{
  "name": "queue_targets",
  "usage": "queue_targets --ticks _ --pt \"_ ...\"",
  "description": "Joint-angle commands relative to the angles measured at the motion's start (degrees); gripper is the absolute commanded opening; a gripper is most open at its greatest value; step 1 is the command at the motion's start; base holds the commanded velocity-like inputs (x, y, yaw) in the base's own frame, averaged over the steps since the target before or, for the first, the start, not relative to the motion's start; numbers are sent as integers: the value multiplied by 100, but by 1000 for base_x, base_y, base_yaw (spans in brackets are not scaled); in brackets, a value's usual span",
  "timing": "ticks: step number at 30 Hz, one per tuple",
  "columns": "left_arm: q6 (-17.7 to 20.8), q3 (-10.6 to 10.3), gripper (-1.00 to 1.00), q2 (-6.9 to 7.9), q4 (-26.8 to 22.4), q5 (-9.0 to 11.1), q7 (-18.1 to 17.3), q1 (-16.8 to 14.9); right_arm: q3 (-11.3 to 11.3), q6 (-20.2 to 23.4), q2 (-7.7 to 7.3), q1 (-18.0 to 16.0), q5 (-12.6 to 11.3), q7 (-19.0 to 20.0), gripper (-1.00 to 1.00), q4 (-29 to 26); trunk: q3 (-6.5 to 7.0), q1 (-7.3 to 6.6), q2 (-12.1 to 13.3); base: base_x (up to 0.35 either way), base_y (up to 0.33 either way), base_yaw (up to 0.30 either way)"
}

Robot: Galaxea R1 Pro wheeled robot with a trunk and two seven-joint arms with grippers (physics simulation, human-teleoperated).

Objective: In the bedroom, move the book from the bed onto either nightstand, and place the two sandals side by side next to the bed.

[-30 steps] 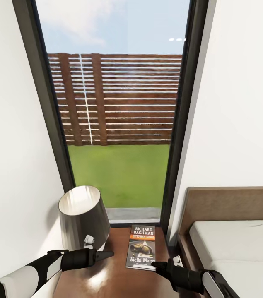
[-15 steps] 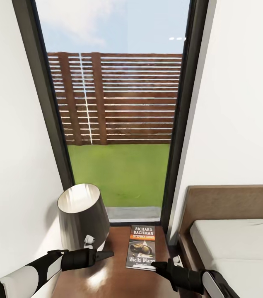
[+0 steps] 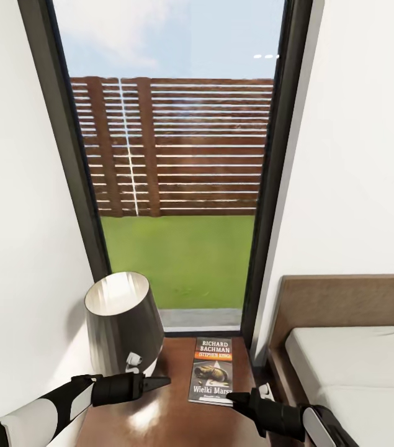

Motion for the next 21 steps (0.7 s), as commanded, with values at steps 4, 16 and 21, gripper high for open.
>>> queue_targets --ticks 4,16,21 --pt "60 -45 100 4 -9 49 -14 -5 -17 28 3 -4 7 23 -100 0 -79 89 -166 0 0 0" --pt "60 -45 100 4 -9 49 -11 -5 -17 28 4 -4 8 23 -100 0 -294 352 -647 0 0 0" --pt "60 -45 100 4 -8 49 -9 -5 -17 28 3 -4 5 23 -100 -3 -384 462 -848 0 0 0"
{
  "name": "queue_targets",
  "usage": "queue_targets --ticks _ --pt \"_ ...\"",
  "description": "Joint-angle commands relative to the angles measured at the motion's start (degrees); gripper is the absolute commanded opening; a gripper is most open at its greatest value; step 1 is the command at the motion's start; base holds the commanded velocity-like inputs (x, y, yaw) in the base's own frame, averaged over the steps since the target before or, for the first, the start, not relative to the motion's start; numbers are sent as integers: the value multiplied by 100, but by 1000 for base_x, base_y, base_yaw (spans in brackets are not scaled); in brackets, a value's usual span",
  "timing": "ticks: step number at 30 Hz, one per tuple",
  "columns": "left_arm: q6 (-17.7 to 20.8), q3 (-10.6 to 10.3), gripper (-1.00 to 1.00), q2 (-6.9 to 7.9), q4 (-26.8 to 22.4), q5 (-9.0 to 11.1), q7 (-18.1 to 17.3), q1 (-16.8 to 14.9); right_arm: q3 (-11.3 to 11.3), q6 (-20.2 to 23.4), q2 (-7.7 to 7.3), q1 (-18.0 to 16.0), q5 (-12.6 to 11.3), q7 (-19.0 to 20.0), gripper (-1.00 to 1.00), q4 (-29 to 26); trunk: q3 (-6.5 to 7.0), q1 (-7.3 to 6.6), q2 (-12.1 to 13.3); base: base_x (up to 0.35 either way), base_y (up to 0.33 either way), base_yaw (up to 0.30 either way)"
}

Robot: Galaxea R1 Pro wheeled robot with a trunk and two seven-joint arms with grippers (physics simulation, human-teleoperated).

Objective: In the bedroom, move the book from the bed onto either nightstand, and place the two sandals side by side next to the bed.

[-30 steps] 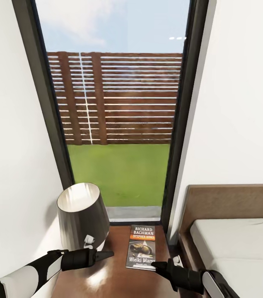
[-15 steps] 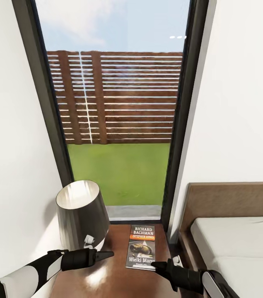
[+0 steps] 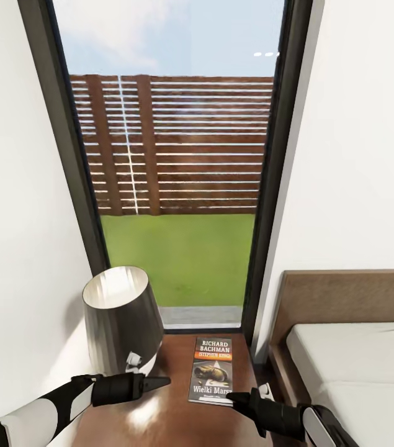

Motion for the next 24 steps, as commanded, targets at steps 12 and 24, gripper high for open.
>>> queue_targets --ticks 12,24 --pt "60 -45 100 4 -5 49 -11 -5 -9 0 58 -4 13 16 -100 -6 -222 264 -487 0 0 0" --pt "58 -45 100 4 -3 49 -16 -5 -74 17 68 -4 -3 10 -100 39 -438 528 -968 0 0 0"
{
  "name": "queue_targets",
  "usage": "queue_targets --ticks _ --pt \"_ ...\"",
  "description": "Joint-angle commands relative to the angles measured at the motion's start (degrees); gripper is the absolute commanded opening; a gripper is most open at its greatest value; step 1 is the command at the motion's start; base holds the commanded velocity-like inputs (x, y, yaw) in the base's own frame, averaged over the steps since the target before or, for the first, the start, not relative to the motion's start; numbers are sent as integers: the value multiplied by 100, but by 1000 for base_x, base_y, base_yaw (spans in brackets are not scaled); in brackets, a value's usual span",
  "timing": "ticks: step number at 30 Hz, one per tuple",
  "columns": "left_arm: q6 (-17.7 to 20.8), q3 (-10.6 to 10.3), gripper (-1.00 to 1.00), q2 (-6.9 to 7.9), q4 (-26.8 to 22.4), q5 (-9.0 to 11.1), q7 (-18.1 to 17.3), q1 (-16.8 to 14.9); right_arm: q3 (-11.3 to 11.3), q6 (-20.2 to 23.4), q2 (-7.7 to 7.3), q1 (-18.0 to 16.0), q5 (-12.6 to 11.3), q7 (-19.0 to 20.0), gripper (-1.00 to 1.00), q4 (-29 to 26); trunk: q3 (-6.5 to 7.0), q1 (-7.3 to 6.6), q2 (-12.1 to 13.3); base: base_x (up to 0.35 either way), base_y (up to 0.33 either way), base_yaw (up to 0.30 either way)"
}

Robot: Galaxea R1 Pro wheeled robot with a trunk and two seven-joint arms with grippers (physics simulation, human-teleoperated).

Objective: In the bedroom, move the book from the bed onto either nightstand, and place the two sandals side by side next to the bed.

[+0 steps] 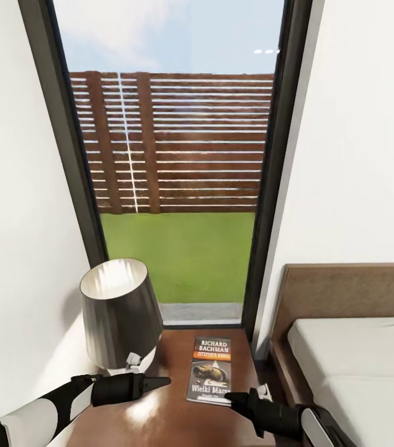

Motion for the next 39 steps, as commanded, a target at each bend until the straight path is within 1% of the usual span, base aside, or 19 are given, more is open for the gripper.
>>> queue_targets --ticks 1,9,13,16,26,28,29,33,39 --pt "61 -45 100 4 -6 49 -12 -5 -71 32 1 -4 5 20 -100 8 -24 22 -45 0 0 0" --pt "62 -45 100 4 -7 49 -10 -5 -237 41 -1 -4 9 -38 -100 24 -168 198 -366 0 0 0" --pt "62 -45 100 4 -9 49 -9 -5 -277 41 -1 -4 5 -512 -100 17 -240 286 -526 0 0 0" --pt "61 -45 100 4 -6 49 -9 -5 -304 41 -1 -4 5 -635 -100 10 -294 352 -646 0 0 0" --pt "61 -45 100 4 -7 49 -9 -5 -312 41 -1 -4 1 -668 -100 7 -473 571 -1048 0 0 0" --pt "62 -45 100 4 -7 49 -9 -5 -312 41 -1 -4 -56 -668 -100 7 -509 615 -1128 0 0 0" --pt "62 -45 100 4 -7 49 -9 -5 -312 41 -1 -4 -134 -668 -100 7 -527 637 -1168 0 0 0" --pt "62 -45 100 4 -9 49 -9 -5 -307 41 10 -4 -314 -668 -100 12 -599 725 -1328 0 0 0" --pt "62 -45 100 4 -6 49 -9 -5 -304 41 16 -4 -361 -668 -100 7 -707 857 -1569 0 0 0"
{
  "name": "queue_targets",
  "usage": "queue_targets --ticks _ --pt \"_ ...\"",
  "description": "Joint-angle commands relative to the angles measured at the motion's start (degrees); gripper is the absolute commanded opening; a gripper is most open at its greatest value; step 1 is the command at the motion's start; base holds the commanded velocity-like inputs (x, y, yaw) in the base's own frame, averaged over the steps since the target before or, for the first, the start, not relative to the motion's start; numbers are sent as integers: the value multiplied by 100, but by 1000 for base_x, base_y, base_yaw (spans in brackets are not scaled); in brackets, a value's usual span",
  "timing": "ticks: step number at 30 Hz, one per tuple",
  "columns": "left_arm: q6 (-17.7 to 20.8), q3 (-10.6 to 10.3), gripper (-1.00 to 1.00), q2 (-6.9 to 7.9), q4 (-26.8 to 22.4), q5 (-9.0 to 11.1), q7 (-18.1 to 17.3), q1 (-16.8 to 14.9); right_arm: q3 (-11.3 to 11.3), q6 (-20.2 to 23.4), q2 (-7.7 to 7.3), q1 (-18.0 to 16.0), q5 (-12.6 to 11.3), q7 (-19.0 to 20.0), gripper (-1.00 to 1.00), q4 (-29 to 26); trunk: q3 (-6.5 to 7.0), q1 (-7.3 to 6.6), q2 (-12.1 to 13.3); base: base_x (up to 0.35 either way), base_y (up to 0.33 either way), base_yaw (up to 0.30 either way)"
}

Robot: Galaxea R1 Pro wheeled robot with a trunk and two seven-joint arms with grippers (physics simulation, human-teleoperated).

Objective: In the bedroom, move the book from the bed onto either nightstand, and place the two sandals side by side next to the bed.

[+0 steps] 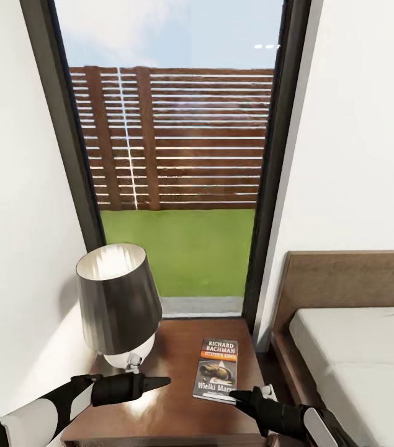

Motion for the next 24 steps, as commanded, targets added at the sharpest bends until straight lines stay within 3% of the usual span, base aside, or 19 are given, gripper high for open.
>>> queue_targets --ticks 1,24 --pt "60 -44 100 4 -6 50 -14 -5 -21 33 3 -4 7 23 -100 -1 -24 22 -44 0 0 0" --pt "53 -44 100 2 -5 50 -8 -5 -21 33 3 -4 4 23 -100 -10 -437 527 -967 0 0 0"
